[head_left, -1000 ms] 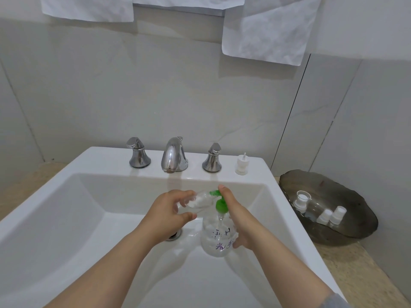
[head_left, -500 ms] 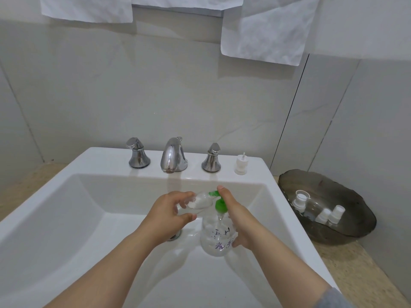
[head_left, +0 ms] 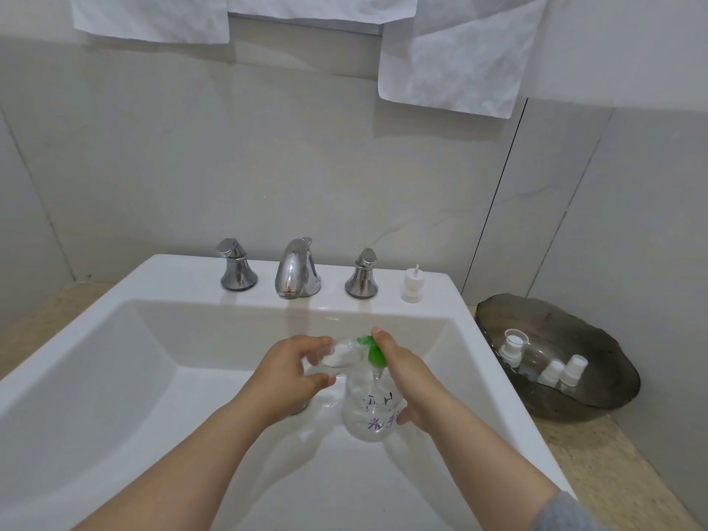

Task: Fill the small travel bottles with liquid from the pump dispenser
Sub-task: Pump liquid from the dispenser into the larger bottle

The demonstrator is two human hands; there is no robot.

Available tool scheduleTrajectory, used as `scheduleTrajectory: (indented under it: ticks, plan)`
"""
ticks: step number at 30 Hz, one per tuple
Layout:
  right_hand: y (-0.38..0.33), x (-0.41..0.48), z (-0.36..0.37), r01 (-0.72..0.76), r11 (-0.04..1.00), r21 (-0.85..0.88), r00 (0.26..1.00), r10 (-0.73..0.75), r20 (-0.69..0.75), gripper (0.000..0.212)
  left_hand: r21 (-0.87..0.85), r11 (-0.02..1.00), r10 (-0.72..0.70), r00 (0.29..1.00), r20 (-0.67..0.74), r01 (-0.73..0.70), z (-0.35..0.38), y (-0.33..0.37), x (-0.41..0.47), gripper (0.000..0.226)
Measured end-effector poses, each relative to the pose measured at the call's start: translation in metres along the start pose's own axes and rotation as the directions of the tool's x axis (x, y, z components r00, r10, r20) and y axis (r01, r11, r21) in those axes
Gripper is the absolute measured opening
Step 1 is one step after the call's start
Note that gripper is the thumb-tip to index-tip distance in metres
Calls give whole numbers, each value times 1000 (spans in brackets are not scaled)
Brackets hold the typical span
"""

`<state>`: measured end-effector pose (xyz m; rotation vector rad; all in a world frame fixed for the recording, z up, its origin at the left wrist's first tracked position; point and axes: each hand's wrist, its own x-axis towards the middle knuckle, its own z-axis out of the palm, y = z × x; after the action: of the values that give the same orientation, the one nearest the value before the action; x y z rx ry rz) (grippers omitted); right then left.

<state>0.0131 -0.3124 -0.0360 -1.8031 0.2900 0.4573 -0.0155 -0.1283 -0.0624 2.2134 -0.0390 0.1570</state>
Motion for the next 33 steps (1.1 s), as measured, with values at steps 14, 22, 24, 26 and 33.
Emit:
scheduleTrajectory:
  ticks: [14,22,24,26,33]
  plan:
    - [3,14,-1,-97,993,61,991,90,101,89,-31,999,38,998,-39,-39,-7,7,0,42]
    - [3,13,-1,-88,995,57,992,82,98,88,-41,998,52,998,-42,-54,-7,8,0,42]
    - [3,11,-1,-87,994,66,992,80,100,87,-43,998,43,998,-41,-45,-7,7,0,42]
    - [2,11,0,-83,995,60,993,77,95,86,-38,998,44,998,-41,-45,-6,7,-1,41]
    - [0,8,-1,-60,998,34,997,58,52,67,-19,1000,19,1000,-20,-19,-3,6,-3,48]
